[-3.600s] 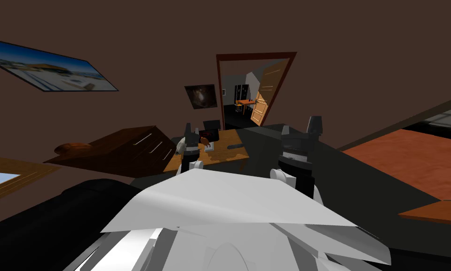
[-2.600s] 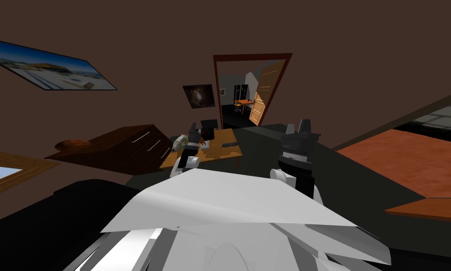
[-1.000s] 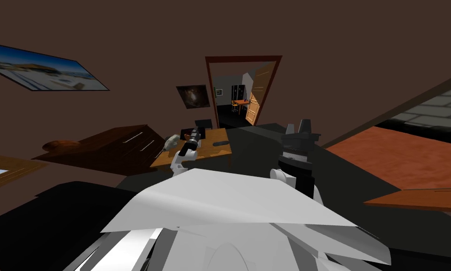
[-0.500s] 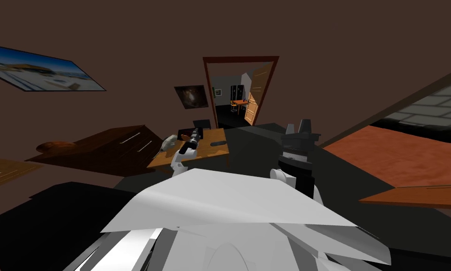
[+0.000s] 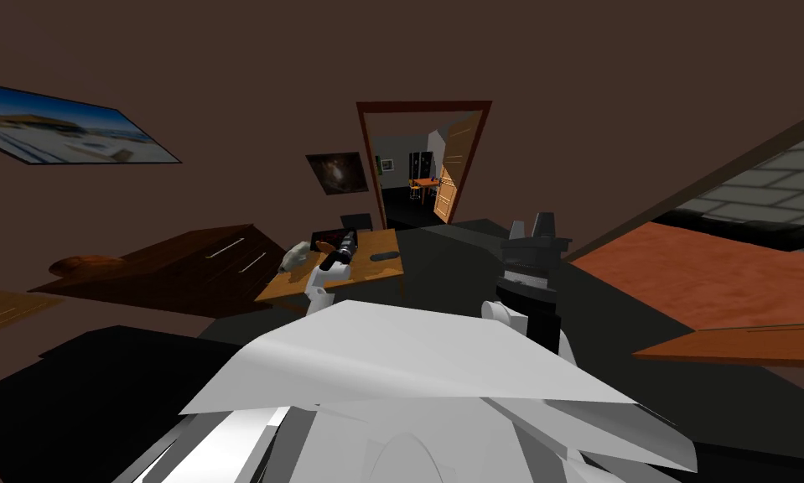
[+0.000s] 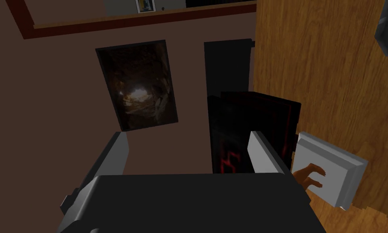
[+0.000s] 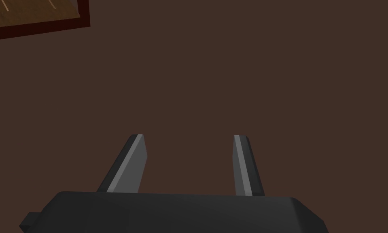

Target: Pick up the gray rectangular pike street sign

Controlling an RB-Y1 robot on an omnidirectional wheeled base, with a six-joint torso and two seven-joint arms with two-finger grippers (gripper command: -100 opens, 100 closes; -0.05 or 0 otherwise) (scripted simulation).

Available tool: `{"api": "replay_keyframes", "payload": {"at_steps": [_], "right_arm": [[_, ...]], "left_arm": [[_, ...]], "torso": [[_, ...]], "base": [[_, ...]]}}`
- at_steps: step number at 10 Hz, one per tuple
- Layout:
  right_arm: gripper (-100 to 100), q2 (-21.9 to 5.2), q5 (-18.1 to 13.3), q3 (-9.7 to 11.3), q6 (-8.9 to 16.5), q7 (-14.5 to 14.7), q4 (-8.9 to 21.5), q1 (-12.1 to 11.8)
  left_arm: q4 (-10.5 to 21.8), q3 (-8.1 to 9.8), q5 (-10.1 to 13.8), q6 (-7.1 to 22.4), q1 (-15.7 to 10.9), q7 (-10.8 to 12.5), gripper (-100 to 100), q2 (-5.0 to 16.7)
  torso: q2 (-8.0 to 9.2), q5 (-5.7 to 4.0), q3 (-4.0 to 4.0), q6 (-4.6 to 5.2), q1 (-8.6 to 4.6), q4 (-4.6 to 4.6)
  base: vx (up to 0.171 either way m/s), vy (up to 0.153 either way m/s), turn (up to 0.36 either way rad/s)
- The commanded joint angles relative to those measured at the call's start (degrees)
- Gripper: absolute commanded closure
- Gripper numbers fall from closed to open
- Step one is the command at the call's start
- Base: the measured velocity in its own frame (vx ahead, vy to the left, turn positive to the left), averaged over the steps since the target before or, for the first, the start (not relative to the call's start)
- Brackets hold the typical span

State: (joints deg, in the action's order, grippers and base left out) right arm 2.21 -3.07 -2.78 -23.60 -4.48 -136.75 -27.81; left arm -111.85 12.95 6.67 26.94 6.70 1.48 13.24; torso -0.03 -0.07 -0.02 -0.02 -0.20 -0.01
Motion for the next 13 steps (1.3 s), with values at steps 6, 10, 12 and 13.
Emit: {"api": "replay_keyframes", "payload": {"at_steps": [6,10,12,13], "right_arm": [[0,0.0,0.0,0.0,0.0,0.0,0.0,0.0],[0,0.0,0.0,0.0,0.0,0.0,0.0,0.0],[0,0.0,0.0,0.0,0.0,0.0,0.0,0.0],[0,0.0,0.0,0.0,0.0,0.0,0.0,0.0]], "left_arm": [[6.2,2.97,2.8,10.0,-3.6,0.2,-100,1.8],[8.4,3.88,3.8,16.3,-4.6,0.2,-100,2.3],[10.7,4.76,4.8,19.8,-5.5,0.2,-100,3.0],[13.0,5.60,5.8,21.7,-6.4,0.1,-100,3.6]], "torso": [[-0.07,-0.02,-0.04,0.01,-0.14,-0.02],[-0.13,0.01,-0.07,0.02,0.00,-0.03],[-0.22,-0.01,-0.12,0.02,-0.09,-0.05],[-0.21,-0.01,-0.13,0.00,-0.06,-0.05]], "base": [[0.027,-0.088,-0.041],[0.043,-0.066,-0.037],[0.070,-0.082,-0.059],[0.075,-0.057,-0.071]]}}
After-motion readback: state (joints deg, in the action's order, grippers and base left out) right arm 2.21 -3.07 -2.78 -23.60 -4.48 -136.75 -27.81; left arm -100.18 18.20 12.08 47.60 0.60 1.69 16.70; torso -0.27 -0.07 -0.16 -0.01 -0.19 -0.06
